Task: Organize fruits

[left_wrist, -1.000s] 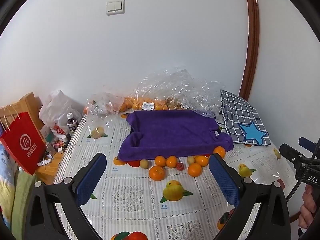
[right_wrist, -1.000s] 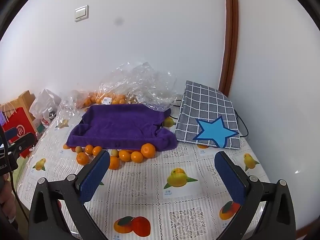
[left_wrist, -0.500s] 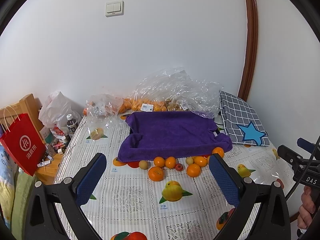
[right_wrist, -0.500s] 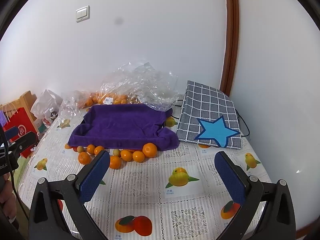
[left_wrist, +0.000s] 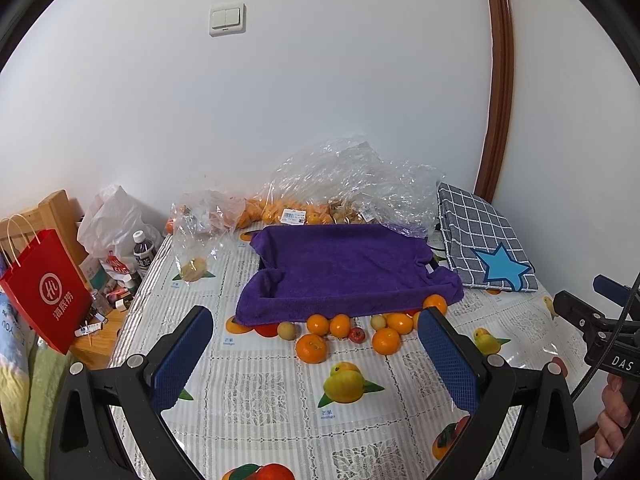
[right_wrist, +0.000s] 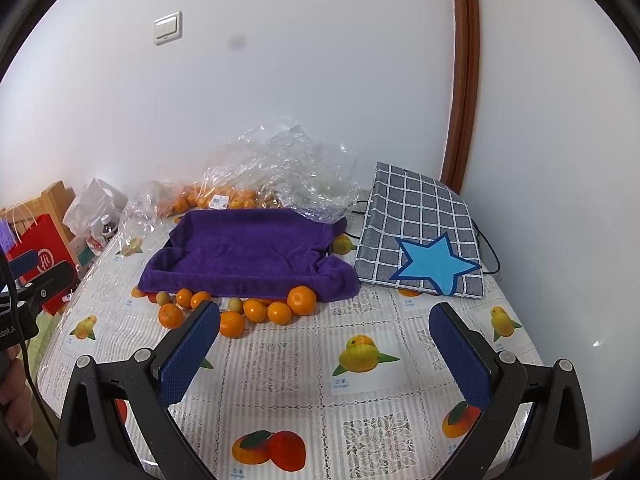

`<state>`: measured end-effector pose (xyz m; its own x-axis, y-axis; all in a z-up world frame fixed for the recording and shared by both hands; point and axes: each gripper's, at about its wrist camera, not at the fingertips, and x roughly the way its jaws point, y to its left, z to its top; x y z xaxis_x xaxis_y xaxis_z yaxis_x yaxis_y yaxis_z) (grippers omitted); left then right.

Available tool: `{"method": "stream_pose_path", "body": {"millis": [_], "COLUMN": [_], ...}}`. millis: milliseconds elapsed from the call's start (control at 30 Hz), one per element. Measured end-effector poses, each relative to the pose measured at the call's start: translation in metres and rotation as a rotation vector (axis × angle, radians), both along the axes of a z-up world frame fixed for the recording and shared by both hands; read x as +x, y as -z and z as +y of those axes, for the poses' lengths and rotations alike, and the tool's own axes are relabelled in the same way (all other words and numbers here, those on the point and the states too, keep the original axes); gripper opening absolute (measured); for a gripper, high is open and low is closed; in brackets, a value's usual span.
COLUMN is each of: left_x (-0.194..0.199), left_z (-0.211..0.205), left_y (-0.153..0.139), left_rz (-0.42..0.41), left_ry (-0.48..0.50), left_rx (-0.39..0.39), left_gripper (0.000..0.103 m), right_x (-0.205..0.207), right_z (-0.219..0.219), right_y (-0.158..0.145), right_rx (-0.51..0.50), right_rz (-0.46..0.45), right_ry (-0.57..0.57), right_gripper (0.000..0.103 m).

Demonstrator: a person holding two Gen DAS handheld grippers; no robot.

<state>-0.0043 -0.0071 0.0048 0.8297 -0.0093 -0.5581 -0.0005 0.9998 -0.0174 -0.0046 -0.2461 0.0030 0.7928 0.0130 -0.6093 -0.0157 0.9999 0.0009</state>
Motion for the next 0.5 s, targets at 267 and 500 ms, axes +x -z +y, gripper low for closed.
{"method": "stream_pose_path", "body": {"millis": [267,500], "left_x": [-0.0002,-0.0009], "left_z": [-0.0013,-0.0020], "left_y": [-0.0019,-0.0015], "left_rz": [-0.002,-0.003], "left_ry": [0.001,0.002], "left_rx": [0.002,0.002], "left_gripper": [0.103,0.103], "right_x": [-0.0024,-0.0027], "right_z": [0.0022,0.0024], "right_y": [-0.0014,-0.0018], "right_rx": [-0.005,-0.004], "right_rz": [-0.002,-0.003], "right_ry": [-0.004,-0.006], "right_gripper": [0.103,0.103]}}
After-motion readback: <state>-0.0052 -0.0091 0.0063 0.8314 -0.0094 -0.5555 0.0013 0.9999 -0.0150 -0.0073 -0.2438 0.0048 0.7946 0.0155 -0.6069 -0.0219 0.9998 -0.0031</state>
